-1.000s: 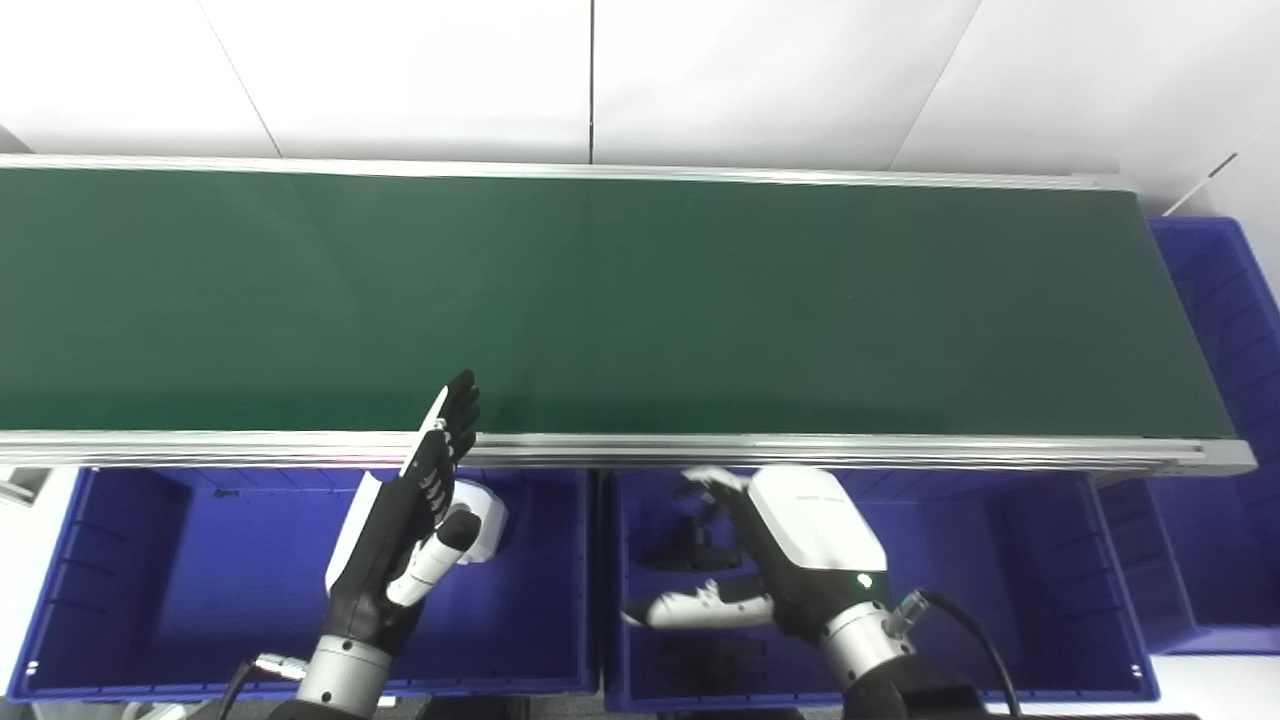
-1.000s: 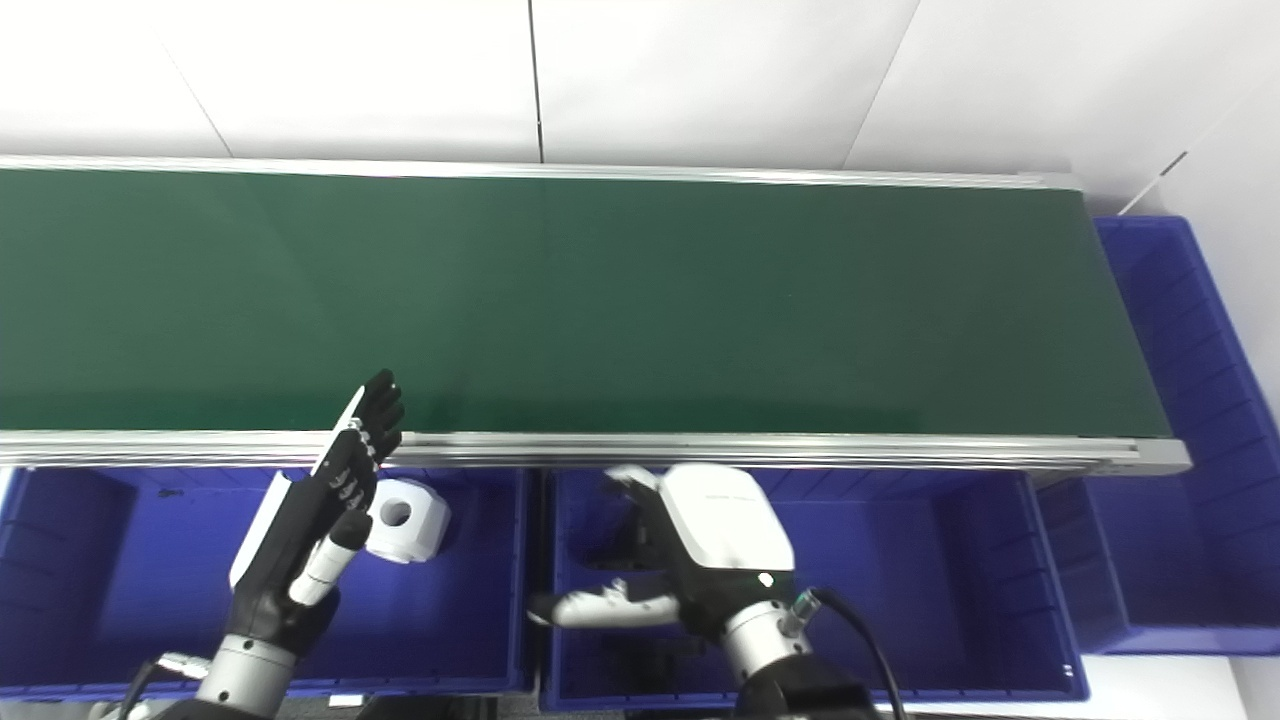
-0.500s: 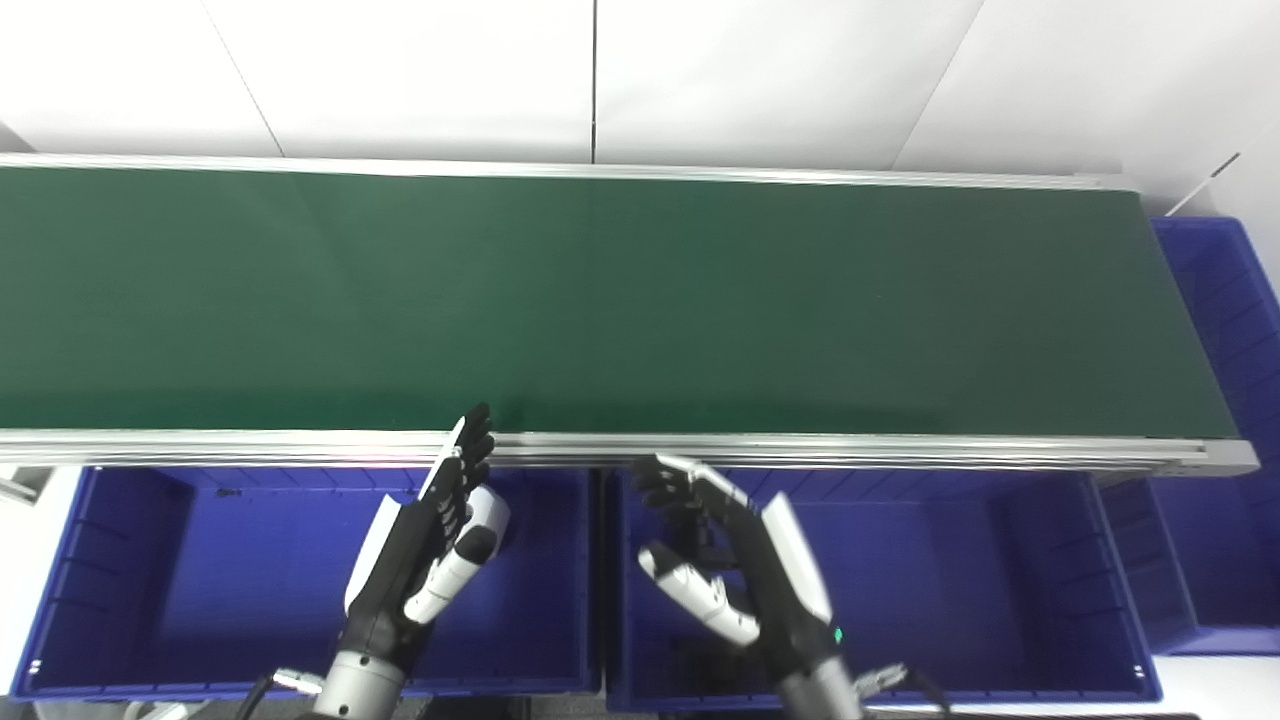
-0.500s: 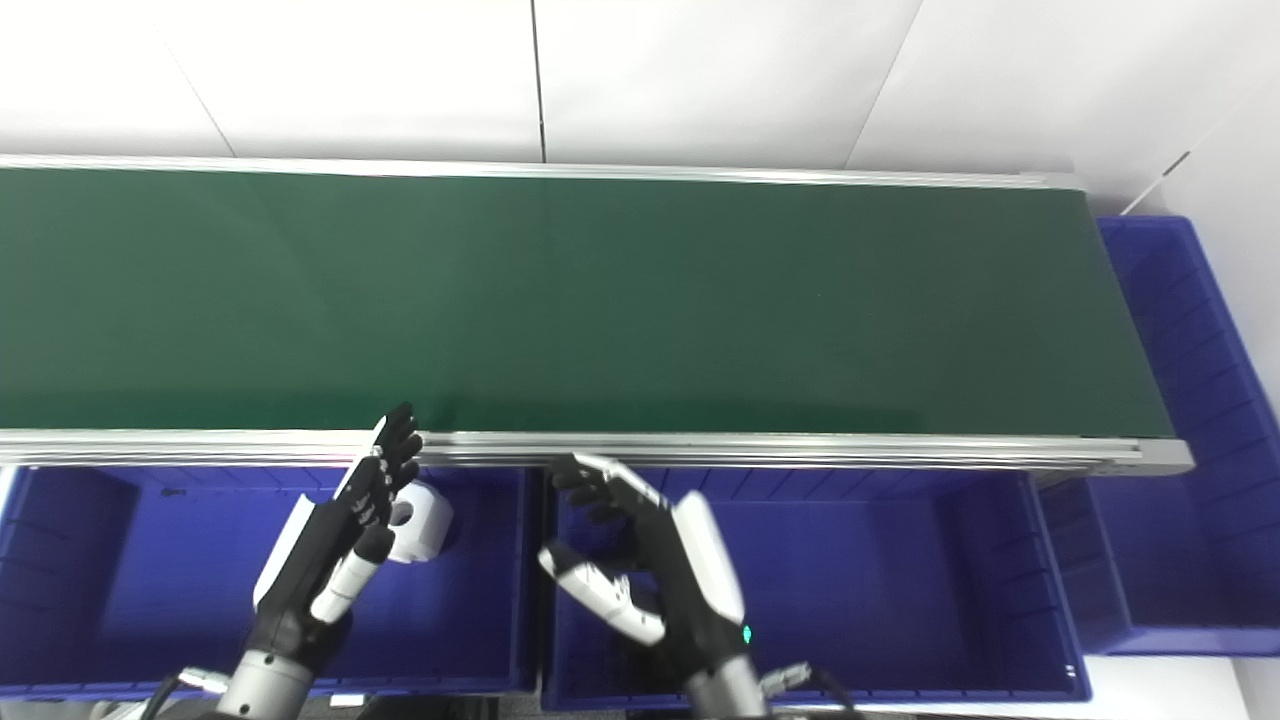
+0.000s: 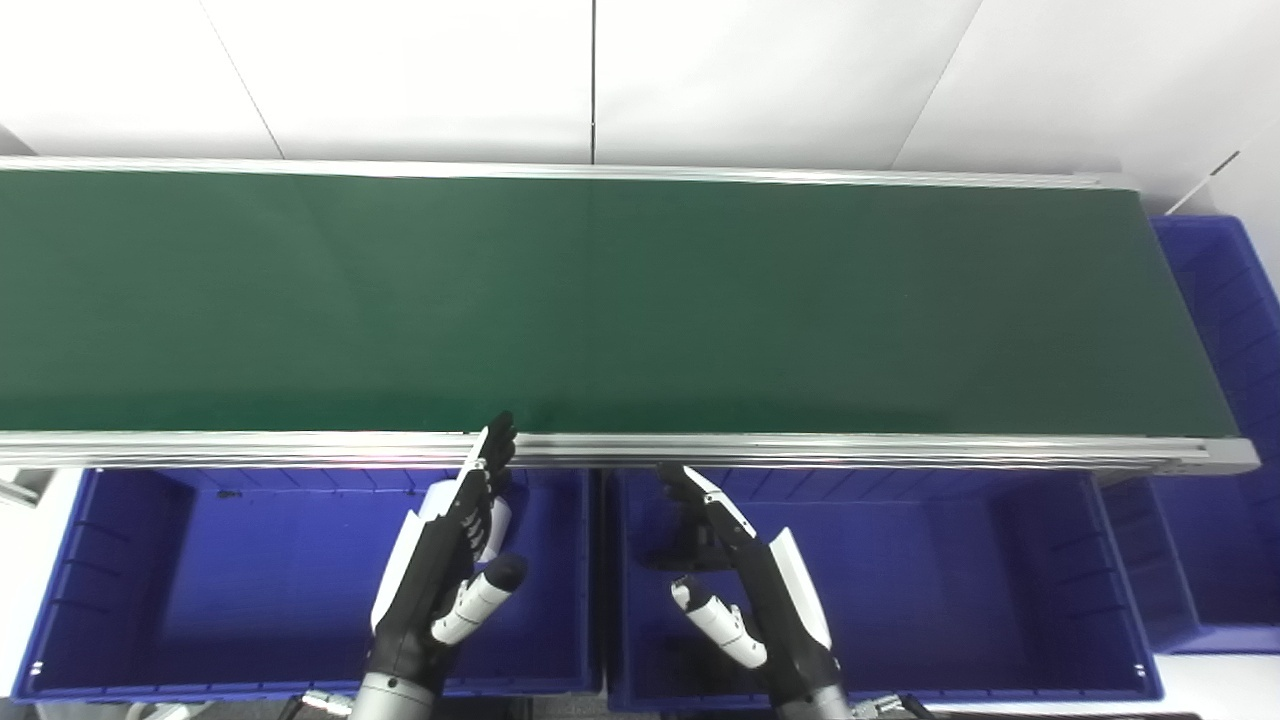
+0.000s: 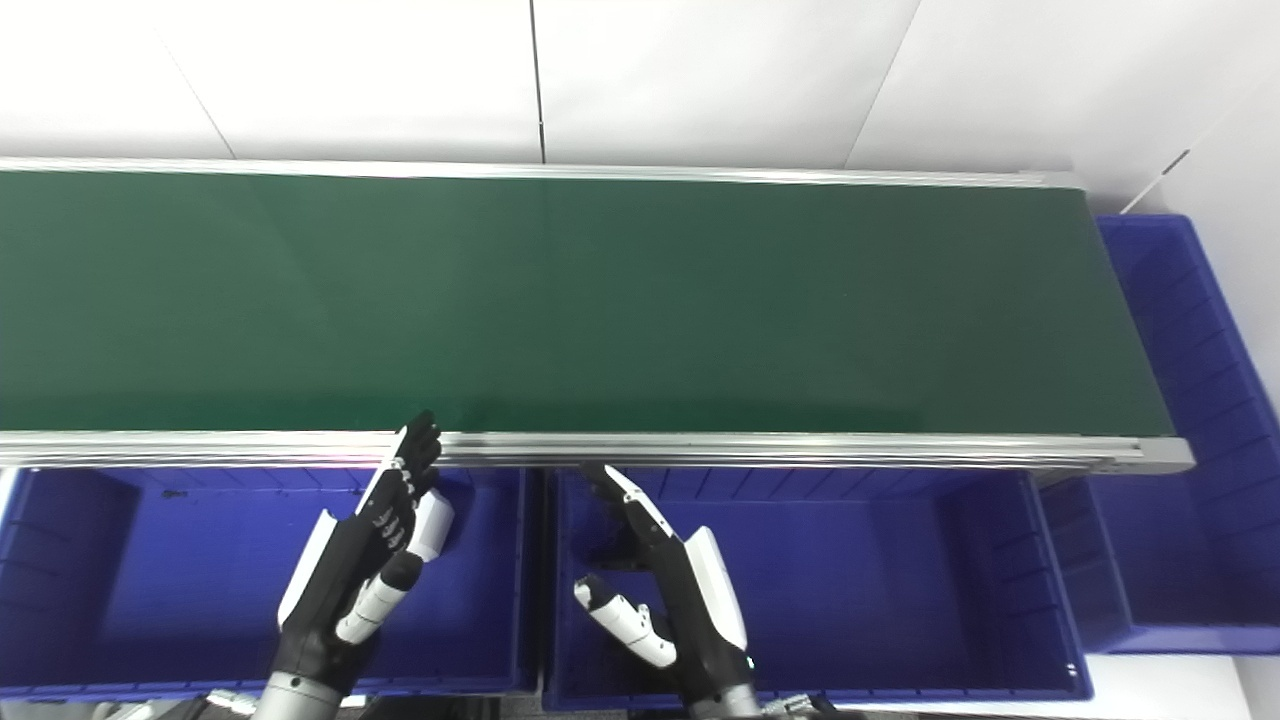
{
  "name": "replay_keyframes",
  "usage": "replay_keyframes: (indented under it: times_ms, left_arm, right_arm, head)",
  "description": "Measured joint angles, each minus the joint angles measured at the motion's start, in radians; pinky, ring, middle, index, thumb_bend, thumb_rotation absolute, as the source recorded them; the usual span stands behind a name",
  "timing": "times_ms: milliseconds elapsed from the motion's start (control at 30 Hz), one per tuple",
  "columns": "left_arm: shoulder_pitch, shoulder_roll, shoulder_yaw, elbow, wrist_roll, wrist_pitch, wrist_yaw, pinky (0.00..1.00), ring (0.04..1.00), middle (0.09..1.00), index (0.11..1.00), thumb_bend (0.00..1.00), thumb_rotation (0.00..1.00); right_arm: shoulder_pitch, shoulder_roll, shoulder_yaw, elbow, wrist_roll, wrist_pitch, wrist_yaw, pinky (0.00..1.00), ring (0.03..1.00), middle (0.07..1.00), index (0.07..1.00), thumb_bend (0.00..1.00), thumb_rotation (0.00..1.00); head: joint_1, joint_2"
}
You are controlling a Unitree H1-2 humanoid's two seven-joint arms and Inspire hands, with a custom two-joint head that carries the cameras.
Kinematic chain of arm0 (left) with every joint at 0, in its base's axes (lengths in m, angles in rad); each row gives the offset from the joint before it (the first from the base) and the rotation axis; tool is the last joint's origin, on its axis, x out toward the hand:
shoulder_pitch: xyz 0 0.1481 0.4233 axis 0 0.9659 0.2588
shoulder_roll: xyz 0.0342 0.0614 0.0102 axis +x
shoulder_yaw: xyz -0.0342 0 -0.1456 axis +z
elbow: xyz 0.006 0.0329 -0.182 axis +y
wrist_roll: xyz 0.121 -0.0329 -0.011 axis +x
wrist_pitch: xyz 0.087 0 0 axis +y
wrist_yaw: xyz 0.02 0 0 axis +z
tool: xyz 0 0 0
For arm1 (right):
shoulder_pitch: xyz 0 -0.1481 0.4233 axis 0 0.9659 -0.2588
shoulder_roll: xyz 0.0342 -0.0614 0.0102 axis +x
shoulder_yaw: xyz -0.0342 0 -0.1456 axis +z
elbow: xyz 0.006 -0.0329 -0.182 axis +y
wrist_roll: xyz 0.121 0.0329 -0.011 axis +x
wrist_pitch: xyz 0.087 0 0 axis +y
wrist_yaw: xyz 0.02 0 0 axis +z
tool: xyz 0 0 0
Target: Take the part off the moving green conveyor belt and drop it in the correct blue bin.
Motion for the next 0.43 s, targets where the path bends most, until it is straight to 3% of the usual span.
replay_keyframes:
  times_ms: [433]
  left_arm:
    - [0.007, 0.001, -0.011, 0.027, -0.002, -0.007, -0.002, 1.00, 1.000, 1.000, 1.000, 0.80, 0.80]
  right_arm:
    - [-0.021, -0.037, 0.048, 0.050, 0.009, -0.003, -0.070, 0.80, 0.856, 0.886, 0.889, 0.80, 1.00]
  head:
    - [0.034, -0.040]
